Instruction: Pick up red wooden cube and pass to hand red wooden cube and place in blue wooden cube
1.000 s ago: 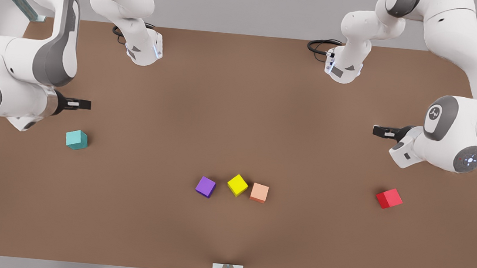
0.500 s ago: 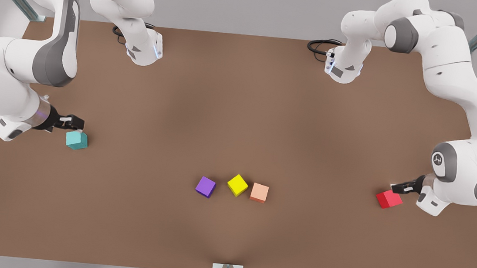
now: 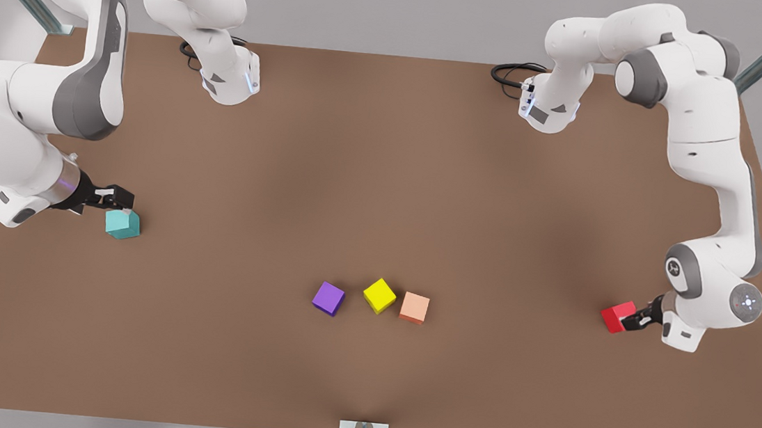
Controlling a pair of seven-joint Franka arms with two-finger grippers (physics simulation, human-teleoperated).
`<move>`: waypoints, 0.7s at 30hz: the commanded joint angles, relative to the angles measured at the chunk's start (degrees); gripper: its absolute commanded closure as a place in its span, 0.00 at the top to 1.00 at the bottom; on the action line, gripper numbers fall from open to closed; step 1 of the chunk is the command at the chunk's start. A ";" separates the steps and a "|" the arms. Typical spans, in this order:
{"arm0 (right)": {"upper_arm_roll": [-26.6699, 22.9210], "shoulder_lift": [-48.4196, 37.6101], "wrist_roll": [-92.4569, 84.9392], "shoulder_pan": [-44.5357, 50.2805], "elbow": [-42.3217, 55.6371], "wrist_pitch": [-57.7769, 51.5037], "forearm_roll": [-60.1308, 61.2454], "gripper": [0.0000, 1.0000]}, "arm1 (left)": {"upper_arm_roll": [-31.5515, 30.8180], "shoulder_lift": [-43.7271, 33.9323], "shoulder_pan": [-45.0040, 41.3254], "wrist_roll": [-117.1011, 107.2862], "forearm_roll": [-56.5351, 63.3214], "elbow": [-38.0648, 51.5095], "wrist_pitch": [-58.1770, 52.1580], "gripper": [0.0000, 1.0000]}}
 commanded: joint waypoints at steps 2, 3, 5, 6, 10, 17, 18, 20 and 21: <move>-0.03 -0.07 -0.67 0.00 0.02 -0.06 0.07 1.00 | -0.11 0.70 -0.06 -5.18 0.22 -0.05 4.83 1.00; -0.03 -0.07 -0.67 0.00 0.02 -0.06 0.07 1.00 | -0.20 0.96 -0.06 -5.18 0.22 0.03 4.92 1.00; -0.03 -0.07 -0.67 0.00 -0.06 -0.15 0.07 1.00 | -0.29 1.66 -0.06 -3.00 0.31 -0.23 4.83 1.00; -0.03 -0.24 -0.59 0.00 -0.42 -0.06 0.15 1.00 | -0.29 2.10 -0.06 -2.46 0.22 -0.23 4.83 1.00; -0.30 -2.70 -0.59 -0.18 -4.54 0.82 1.29 1.00 | -0.55 3.16 -0.06 -1.32 0.22 -1.37 4.83 1.00; -0.30 -2.97 -0.59 -0.44 -5.43 0.82 1.47 1.00 | -1.16 4.65 -0.06 3.08 0.22 -1.81 5.71 1.00; -0.30 -2.97 -0.59 -0.44 -5.43 0.82 1.47 1.00 | -1.17 5.09 -0.06 3.08 0.22 -1.81 5.89 1.00; -0.21 -2.88 -0.59 -0.44 -5.43 0.82 1.47 1.00 | -1.17 5.45 -0.06 3.08 0.22 -1.81 6.33 1.00; -0.21 -2.88 -0.59 -0.44 -5.43 0.82 1.47 1.00 | -1.17 5.88 0.03 3.08 0.22 -1.81 6.94 1.00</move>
